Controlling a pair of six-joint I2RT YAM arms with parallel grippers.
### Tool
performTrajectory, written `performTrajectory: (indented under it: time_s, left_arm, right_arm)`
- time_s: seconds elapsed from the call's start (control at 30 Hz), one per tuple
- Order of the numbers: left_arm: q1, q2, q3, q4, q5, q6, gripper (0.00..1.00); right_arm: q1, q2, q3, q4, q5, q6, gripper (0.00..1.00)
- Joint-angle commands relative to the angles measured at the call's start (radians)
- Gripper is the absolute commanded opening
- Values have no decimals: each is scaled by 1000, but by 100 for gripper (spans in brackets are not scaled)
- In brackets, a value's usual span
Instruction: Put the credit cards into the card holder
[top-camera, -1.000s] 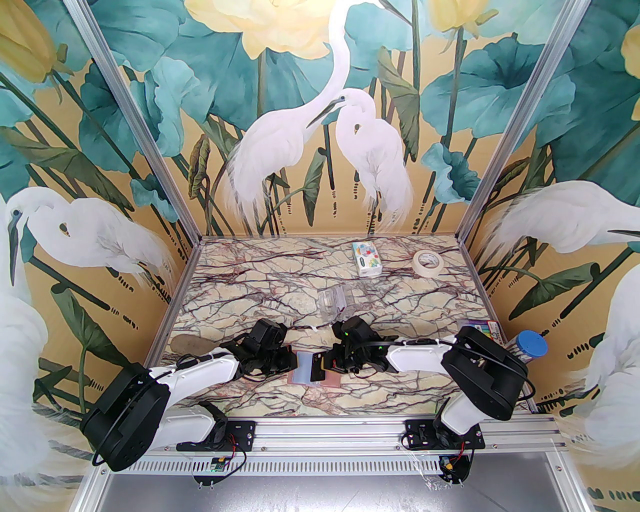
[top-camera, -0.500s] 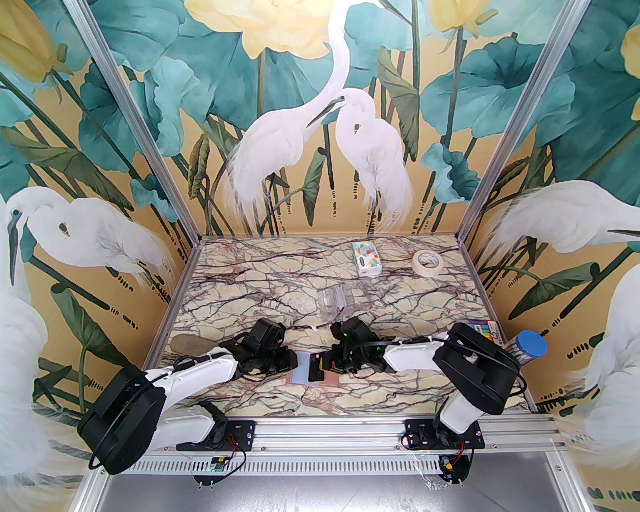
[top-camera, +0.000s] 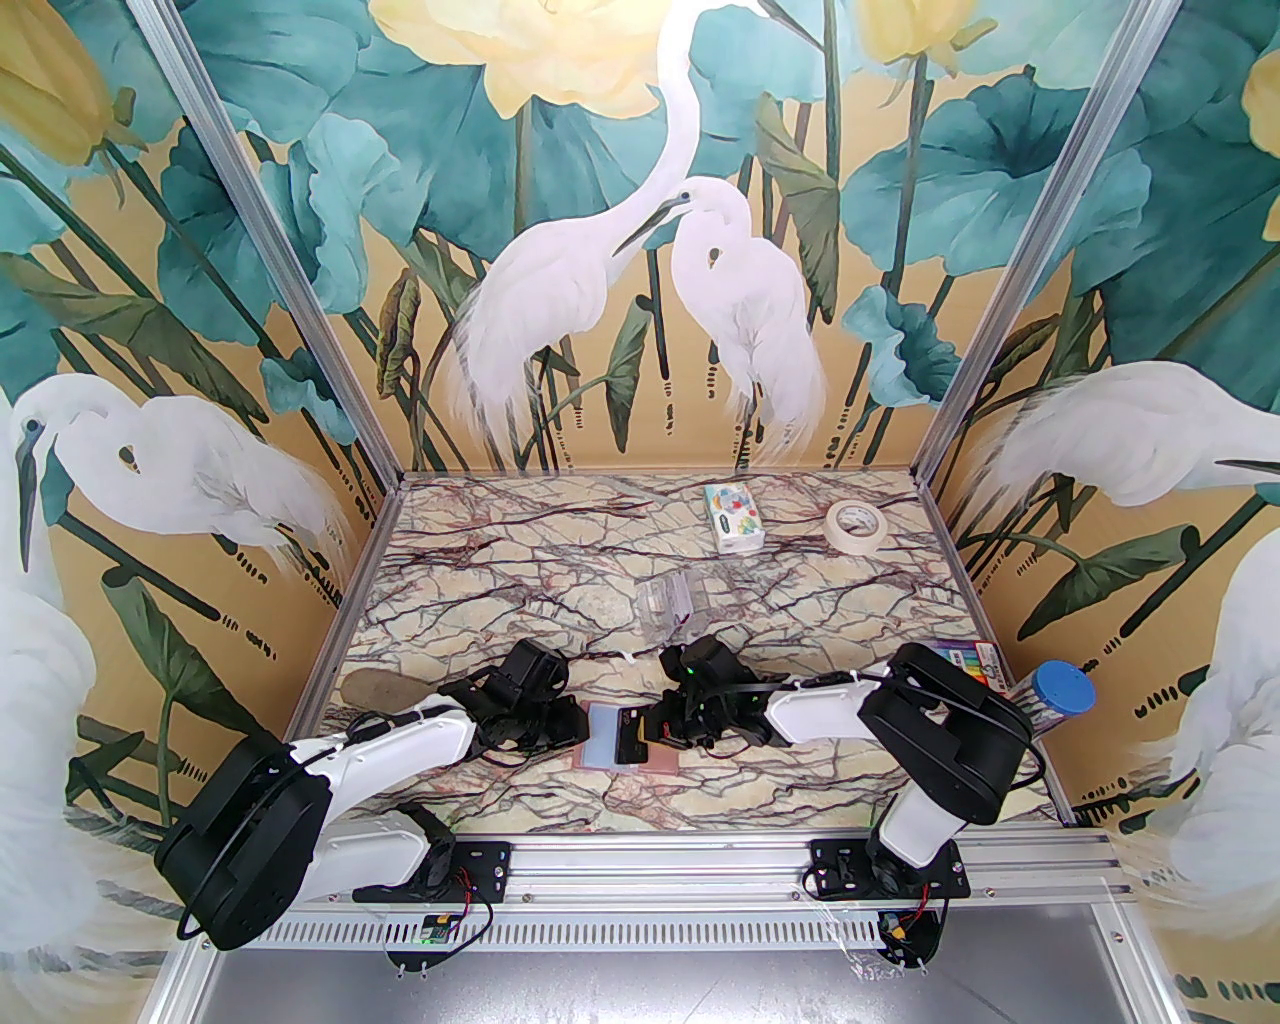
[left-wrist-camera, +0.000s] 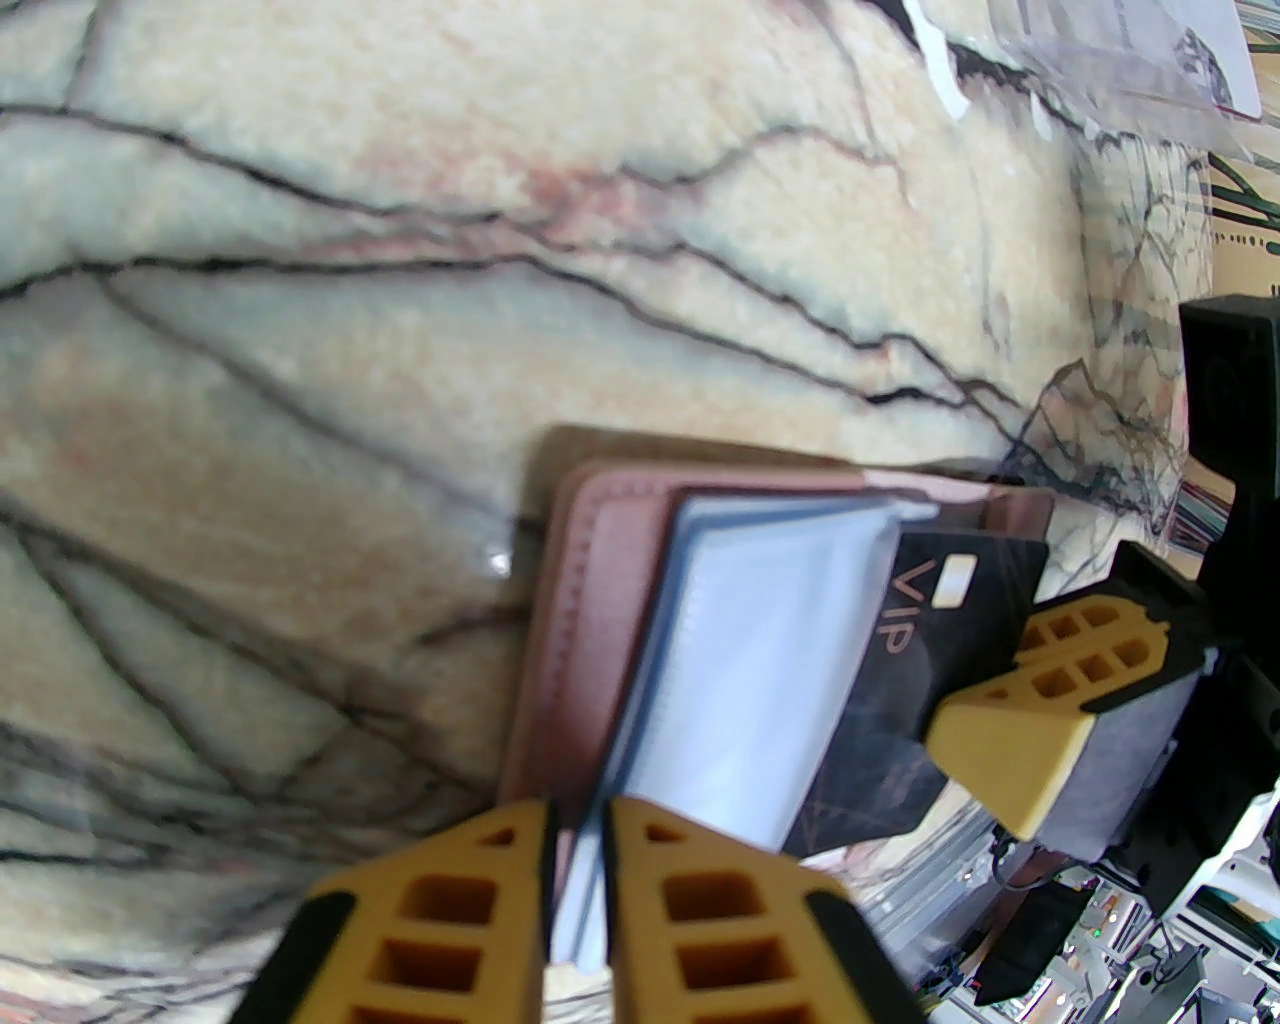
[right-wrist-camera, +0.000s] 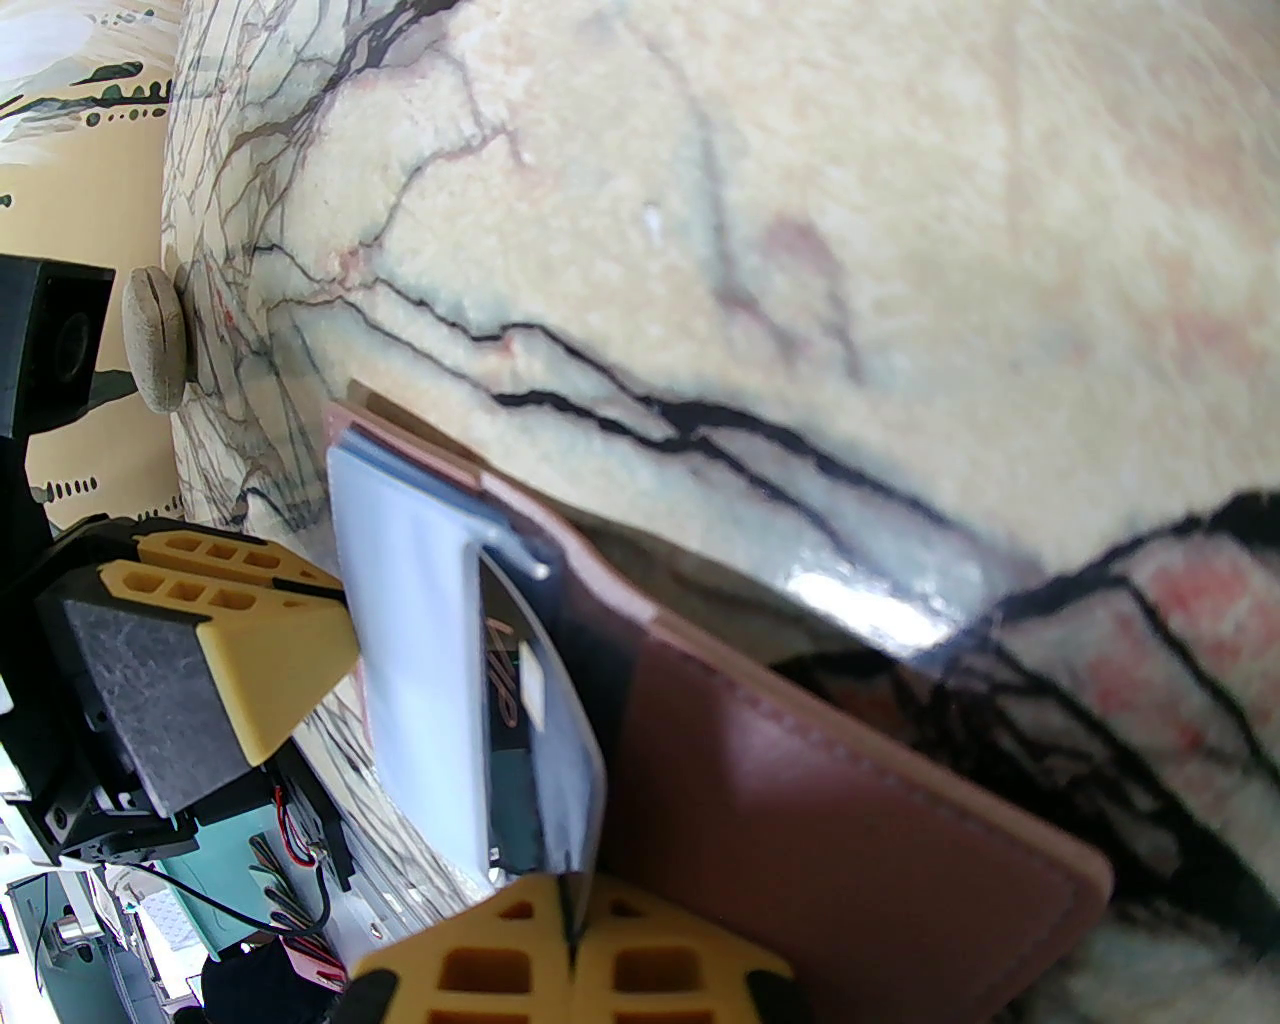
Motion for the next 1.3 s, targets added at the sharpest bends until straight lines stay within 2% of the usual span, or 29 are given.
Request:
performTrajectory:
  time_s: [0.0, 0.9, 1.2, 1.27]
  left_arm:
    - [-8, 34, -14, -29, -27, 11, 13]
    - [-15, 57, -21, -7, -25, 8, 10]
    - [-16, 56, -21, -7, -26, 8, 10]
    - [-15, 59, -20, -14, -27, 9, 10]
  right_arm:
    - [7, 46, -24, -89, 50, -4, 0]
    - [35, 75, -9, -59, 46, 37, 0]
    - [36, 45, 11, -113, 54, 31, 0]
    - [35, 28, 17, -129, 56, 29, 6]
